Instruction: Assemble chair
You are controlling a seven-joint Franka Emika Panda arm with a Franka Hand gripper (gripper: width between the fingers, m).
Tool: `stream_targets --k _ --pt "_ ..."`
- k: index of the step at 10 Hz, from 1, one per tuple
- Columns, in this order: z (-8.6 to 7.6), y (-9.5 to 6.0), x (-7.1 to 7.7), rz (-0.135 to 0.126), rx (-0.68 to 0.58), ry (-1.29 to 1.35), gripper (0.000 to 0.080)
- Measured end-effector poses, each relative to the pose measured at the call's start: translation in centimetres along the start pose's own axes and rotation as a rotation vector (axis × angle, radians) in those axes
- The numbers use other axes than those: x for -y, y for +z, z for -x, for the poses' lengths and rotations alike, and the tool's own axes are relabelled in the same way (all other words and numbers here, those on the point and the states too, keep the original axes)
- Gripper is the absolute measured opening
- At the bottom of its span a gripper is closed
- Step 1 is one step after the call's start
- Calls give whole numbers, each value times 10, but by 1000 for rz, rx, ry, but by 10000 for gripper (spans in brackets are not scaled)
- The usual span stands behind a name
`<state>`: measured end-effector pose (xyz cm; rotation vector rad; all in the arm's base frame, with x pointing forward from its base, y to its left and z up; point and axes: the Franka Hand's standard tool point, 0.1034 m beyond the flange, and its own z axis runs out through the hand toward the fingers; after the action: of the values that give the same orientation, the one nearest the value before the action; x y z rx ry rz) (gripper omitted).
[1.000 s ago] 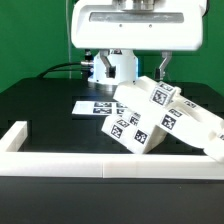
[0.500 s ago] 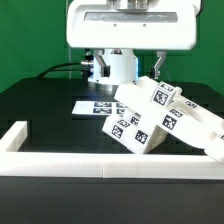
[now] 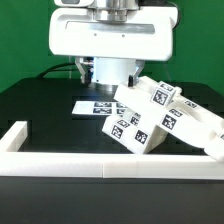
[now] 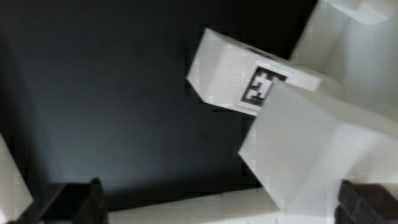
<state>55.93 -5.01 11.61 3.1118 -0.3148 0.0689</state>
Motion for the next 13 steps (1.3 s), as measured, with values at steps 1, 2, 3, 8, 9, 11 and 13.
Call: stream_targets --k 1,2,3,8,9,11,13 --pt "0 0 -1 0 2 2 649" --pt "0 0 -2 -1 1 3 649" --pt "0 -1 -3 -2 0 2 649" --pt "-10 26 -45 60 -22 15 649" --pt "-10 26 -43 60 -22 13 649" --pt "-10 26 -44 60 -22 14 649" --pt "-14 13 -33 34 1 33 649"
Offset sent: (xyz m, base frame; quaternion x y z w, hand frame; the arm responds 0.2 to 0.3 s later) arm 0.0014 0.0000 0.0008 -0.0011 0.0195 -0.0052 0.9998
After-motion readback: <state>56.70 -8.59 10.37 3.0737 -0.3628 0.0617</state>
